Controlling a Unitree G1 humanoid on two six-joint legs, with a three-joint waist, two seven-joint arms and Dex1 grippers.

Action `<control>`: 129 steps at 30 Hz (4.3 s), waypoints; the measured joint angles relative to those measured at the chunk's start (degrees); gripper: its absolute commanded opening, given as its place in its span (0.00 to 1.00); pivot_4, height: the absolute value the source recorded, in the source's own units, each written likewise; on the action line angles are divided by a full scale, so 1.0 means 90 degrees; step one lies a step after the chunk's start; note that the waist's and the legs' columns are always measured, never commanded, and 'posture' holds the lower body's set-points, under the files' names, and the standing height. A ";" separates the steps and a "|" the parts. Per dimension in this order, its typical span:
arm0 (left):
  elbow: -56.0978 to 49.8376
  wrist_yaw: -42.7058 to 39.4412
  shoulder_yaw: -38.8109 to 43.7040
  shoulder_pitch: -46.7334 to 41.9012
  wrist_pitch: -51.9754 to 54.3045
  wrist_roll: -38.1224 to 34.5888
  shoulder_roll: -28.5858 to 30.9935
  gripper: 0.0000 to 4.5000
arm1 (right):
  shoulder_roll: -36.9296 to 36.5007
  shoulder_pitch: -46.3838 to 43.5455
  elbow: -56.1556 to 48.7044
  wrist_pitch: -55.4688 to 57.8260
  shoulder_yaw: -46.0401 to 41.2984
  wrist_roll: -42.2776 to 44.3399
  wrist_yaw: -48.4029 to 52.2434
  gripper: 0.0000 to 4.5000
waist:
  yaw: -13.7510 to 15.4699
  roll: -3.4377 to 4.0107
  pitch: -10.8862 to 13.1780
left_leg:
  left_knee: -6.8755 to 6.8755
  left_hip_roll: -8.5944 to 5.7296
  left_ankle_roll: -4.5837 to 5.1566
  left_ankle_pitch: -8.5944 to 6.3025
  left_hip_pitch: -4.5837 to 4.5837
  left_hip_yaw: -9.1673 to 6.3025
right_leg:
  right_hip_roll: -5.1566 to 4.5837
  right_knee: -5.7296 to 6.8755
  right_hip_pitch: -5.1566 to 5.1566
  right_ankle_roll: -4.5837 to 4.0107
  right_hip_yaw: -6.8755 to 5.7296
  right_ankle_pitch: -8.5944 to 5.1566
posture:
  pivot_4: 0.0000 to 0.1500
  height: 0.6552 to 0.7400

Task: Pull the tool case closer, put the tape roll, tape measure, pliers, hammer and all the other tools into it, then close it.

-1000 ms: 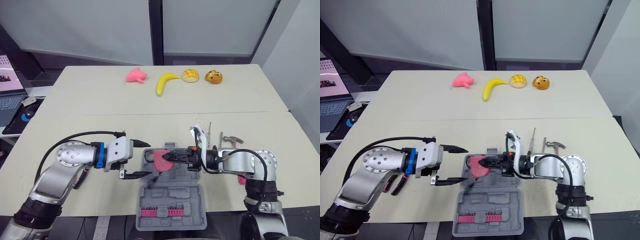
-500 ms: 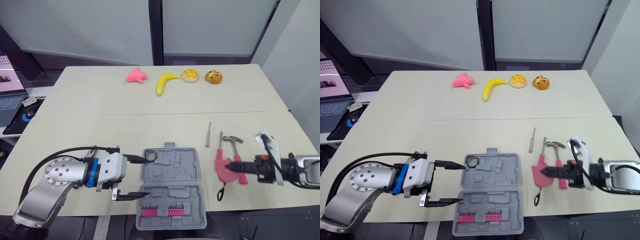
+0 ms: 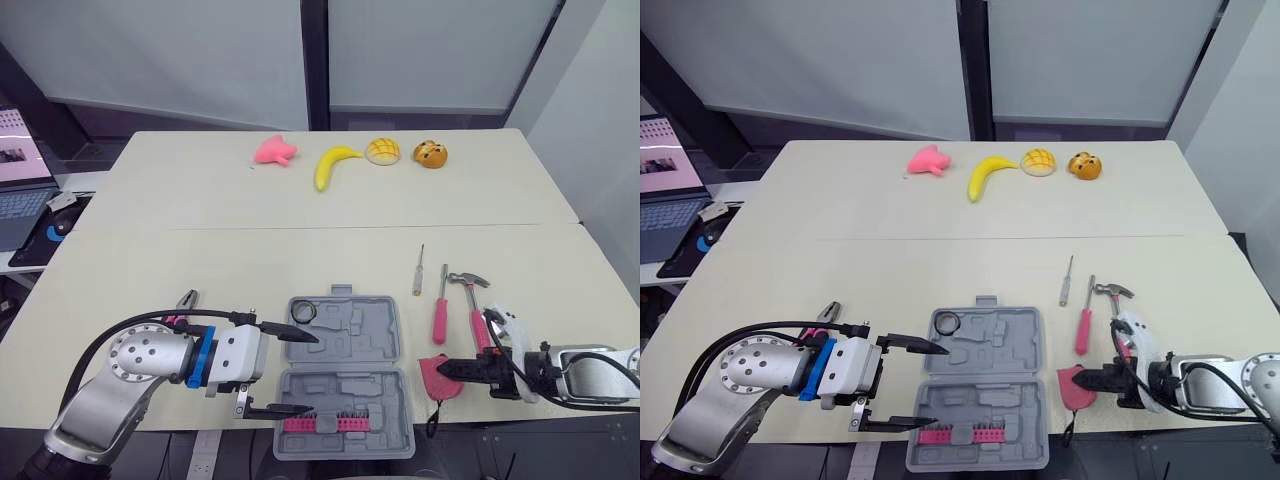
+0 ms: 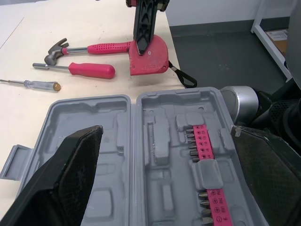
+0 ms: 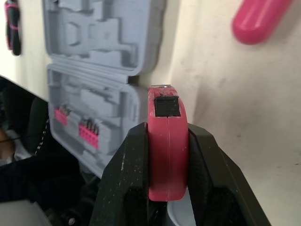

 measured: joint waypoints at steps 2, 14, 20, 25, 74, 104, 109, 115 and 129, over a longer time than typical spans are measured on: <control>-0.0046 0.0027 -0.0003 0.0015 0.0008 -0.0002 -0.0003 1.00 | 0.0166 0.0009 0.0050 -0.0058 0.0000 -0.0065 -0.0047 0.17 | 0.0005 0.0000 0.0000 | 0.0000 0.0000 0.0000 0.0000 0.0001 0.0000 | 0.0000 0.0000 0.0000 0.0000 0.0000 0.0000 | 1.00 0.76; -0.0213 0.0075 -0.0005 0.0237 -0.0014 -0.0155 -0.0143 1.00 | 0.0570 0.0286 0.0198 -0.0173 -0.0014 0.0018 -0.0574 0.17 | 0.0023 0.0001 -0.0001 | 0.0000 0.0000 0.0000 0.0000 0.0002 0.0000 | 0.0000 0.0002 0.0001 0.0000 0.0000 0.0000 | 1.00 0.76; -0.0351 0.0132 -0.0004 0.0485 -0.0190 -0.0272 -0.0297 1.00 | 0.0575 0.0334 0.0203 -0.0227 -0.0015 0.0270 -0.0830 0.33 | 0.0031 0.0001 -0.0002 | 0.0000 0.0000 0.0000 0.0000 0.0003 0.0000 | 0.0001 0.0002 0.0003 0.0000 0.0000 0.0000 | 1.00 0.76; -0.0282 0.0114 -0.0005 0.0584 -0.0481 -0.0179 -0.0296 1.00 | 0.0410 0.0411 0.0226 -0.0216 -0.0019 0.0416 -0.0984 0.56 | 0.0046 0.0003 -0.0002 | 0.0001 0.0000 0.0000 0.0000 0.0003 0.0001 | 0.0001 0.0002 0.0003 0.0000 0.0001 0.0000 | 1.00 0.76; -0.0217 0.0134 -0.0136 0.0827 -0.0688 0.0145 -0.0107 1.00 | 0.0651 0.1282 0.1624 -0.9299 0.1175 -1.0517 0.7231 0.92 | 0.0131 0.0019 0.0001 | -0.0015 0.0005 -0.0001 -0.0002 0.0109 -0.0005 | 0.0007 -0.0055 0.0124 0.0017 -0.0001 -0.0004 | 1.00 0.76; -0.0171 0.1163 0.0957 0.0546 0.0935 -0.0289 0.0018 1.00 | 0.0171 -0.2705 -0.1386 -0.4807 0.1859 -1.0218 0.8324 0.69 | 0.0086 0.0030 0.0020 | -0.0016 0.0006 -0.0002 -0.0002 0.0099 -0.0013 | 0.0006 -0.0053 0.0106 0.0016 -0.0005 -0.0004 | 1.00 0.76; -0.0106 0.1374 0.0880 0.0112 0.1367 -0.0292 -0.0055 1.00 | 0.0567 -0.4151 -0.0968 -0.3790 0.2905 -1.0517 0.8852 0.69 | 0.0166 0.0018 0.0018 | -0.0016 -0.0011 -0.0004 -0.0004 0.0088 -0.0031 | -0.0005 -0.0061 0.0104 0.0012 -0.0002 -0.0006 | 1.00 0.76; -0.0056 0.1404 0.0565 -0.0359 0.1688 -0.0305 -0.0164 1.00 | 0.1334 -0.5055 0.0070 -0.3540 0.3861 -1.1145 0.8964 0.69 | 0.0116 0.0018 0.0021 | -0.0014 -0.0011 -0.0004 -0.0003 0.0085 -0.0025 | -0.0006 -0.0056 0.0097 0.0013 0.0001 -0.0005 | 1.00 0.76; -0.0033 0.1404 0.0160 -0.0480 0.1919 0.0042 -0.0044 1.00 | 0.2114 -0.4957 0.1669 -0.4475 0.4571 -1.2269 0.8782 0.69 | 0.0095 0.0020 0.0022 | -0.0015 -0.0009 -0.0006 -0.0001 0.0085 -0.0022 | -0.0003 -0.0045 0.0085 0.0013 0.0001 -0.0005 | 1.00 0.76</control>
